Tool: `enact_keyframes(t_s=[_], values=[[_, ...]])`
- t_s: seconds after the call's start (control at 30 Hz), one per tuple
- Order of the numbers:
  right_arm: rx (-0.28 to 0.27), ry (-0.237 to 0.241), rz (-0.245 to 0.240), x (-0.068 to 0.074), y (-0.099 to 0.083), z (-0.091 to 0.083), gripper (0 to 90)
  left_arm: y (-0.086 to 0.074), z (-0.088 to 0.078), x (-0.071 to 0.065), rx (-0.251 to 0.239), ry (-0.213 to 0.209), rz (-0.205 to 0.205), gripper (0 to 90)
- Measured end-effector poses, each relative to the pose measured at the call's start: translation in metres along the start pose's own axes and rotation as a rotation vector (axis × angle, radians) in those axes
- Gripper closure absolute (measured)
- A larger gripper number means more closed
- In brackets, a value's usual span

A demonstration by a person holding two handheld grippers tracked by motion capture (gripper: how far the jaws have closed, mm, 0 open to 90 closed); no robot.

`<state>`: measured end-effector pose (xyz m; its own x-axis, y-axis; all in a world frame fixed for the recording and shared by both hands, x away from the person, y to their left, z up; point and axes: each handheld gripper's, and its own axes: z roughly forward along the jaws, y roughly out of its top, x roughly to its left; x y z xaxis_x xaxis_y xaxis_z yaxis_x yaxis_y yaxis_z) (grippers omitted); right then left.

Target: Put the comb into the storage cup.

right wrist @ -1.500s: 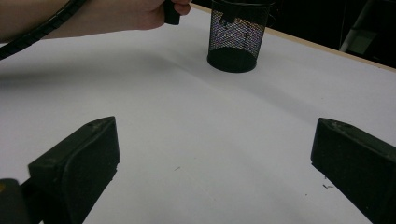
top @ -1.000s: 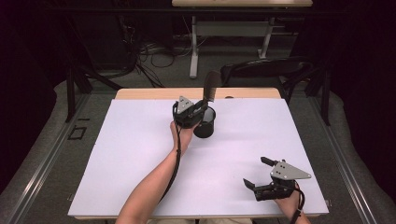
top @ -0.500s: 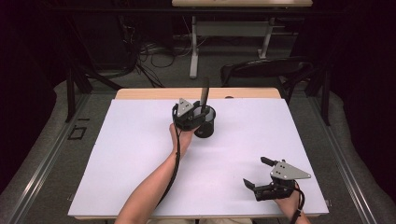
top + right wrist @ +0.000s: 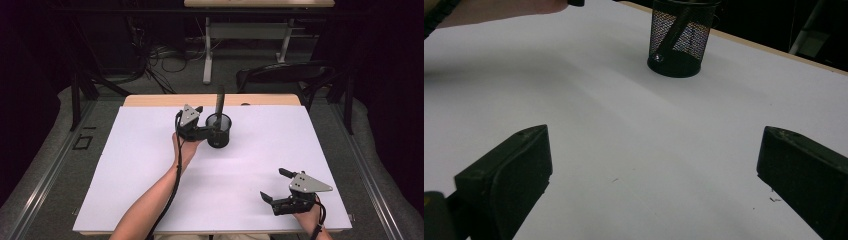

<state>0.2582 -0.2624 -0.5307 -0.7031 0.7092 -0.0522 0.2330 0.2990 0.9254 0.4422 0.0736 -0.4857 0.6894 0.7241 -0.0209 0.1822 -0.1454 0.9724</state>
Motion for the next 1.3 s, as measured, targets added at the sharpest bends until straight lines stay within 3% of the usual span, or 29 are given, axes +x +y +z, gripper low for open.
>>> enact_keyframes(t_s=[0.53,1.3], values=[[0.003,0.002,0.005,0.0,0.0,0.001,0.9,0.001,-0.036,0.008,0.088,-0.022,0.046,5.1],[0.001,-0.001,0.001,0.001,0.0,0.001,0.9,-0.008,-0.087,0.014,0.188,0.001,0.07,0.1]])
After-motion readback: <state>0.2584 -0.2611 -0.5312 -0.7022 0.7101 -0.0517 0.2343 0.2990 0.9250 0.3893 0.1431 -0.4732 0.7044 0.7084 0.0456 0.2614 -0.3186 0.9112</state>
